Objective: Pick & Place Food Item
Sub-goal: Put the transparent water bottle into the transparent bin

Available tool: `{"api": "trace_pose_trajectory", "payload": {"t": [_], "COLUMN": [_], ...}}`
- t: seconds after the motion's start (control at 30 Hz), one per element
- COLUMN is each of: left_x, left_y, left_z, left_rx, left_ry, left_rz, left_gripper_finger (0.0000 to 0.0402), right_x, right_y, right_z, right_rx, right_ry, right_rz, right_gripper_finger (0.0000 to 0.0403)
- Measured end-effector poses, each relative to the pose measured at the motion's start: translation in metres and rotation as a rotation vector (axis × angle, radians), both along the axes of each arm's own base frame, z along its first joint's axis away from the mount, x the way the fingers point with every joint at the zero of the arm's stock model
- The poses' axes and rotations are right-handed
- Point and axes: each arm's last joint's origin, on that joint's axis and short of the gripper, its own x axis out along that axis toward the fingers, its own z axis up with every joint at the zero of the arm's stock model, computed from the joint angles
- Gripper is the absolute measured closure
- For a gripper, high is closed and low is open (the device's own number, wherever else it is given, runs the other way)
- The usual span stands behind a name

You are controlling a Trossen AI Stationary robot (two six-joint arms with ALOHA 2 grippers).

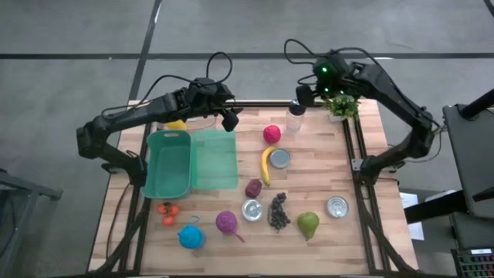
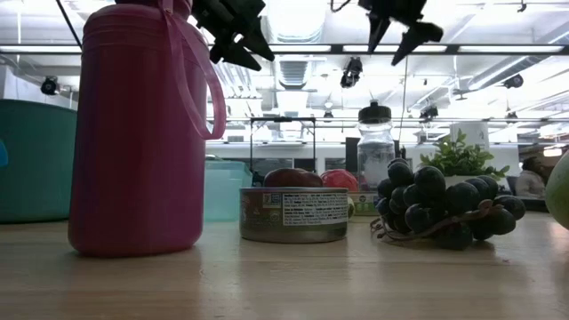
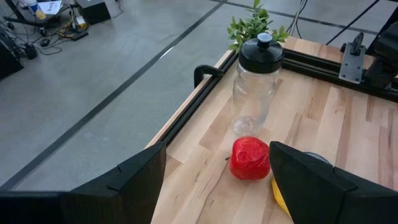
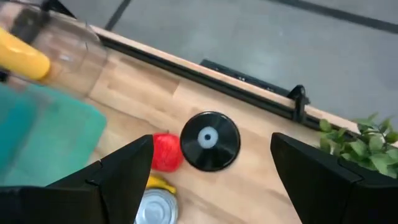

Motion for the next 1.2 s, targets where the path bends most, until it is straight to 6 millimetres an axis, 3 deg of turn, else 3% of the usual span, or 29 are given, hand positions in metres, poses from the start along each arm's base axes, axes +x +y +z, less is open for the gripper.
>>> {"api": "trace_pose_trajectory", "payload": {"t": [0.5,0.8,1.2], "left_x": [0.000,0.000,0.000], "left_y": [0.000,0.000,0.000], "left_z": [0.000,0.000,0.000], "left_rx": [0.000,-0.001,-0.001], "left_ry": [0.000,0.000,0.000], "left_rz": [0.000,0.000,0.000], "left_gripper_finger": [0.0111,0.0111,0.0111], "right_x": [0.027,0.036,0.047], "right_y": [-0.032,-0.039,-0.047], "right_z": [-0.028,-0.046,-0.058], "right_rx": [0.088,0.166,0.175], "right_ry": [0.162,0.221,0.239], "right_rz": [-0.011,-0.018,-0.022], "right_gripper_finger": [0.0079,0.0024,0.0021]}}
